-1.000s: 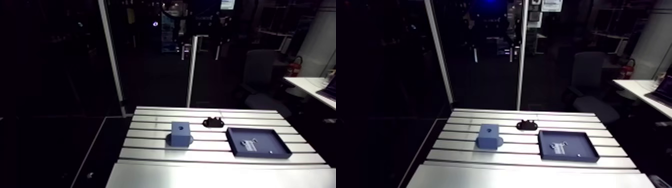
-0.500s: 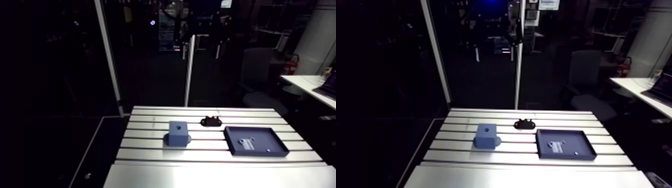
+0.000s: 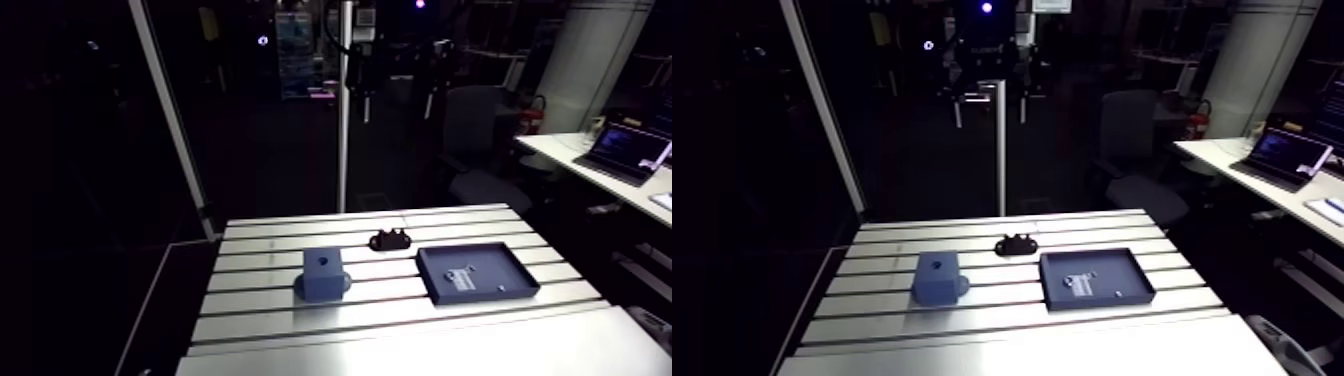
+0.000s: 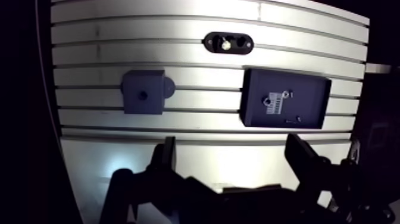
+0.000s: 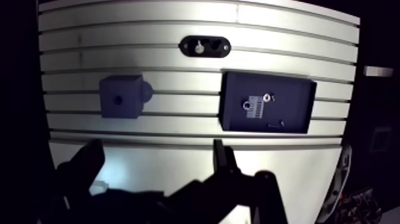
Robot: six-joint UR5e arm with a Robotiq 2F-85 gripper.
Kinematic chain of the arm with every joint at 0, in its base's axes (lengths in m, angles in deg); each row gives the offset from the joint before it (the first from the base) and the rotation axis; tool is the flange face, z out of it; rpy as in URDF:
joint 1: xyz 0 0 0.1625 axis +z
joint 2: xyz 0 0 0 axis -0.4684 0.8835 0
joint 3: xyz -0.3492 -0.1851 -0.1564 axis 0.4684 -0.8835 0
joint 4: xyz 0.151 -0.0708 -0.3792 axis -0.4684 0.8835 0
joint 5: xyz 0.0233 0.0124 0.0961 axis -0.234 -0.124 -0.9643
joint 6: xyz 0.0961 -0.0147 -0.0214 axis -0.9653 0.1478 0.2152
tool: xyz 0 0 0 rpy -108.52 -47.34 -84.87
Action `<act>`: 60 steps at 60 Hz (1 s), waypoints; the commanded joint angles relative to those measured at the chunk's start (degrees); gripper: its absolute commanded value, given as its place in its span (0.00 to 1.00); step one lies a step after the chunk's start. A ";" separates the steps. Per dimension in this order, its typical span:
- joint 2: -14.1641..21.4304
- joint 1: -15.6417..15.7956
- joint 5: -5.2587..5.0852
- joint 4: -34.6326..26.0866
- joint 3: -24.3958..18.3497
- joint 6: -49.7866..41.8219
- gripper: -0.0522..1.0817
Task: Pick up the M10 bolt and insert it into the hex recess until seated.
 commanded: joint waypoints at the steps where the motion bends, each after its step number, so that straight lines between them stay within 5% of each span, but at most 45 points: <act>1: -0.68 -1.29 -0.79 7.95 4.01 1.30 0.06; 5: -1.27 -1.79 -2.01 13.18 6.55 1.38 0.06; 10: -1.71 -2.16 -2.32 15.76 7.92 1.39 0.06; 60: -11.08 -2.63 -2.23 34.59 14.69 -2.39 0.06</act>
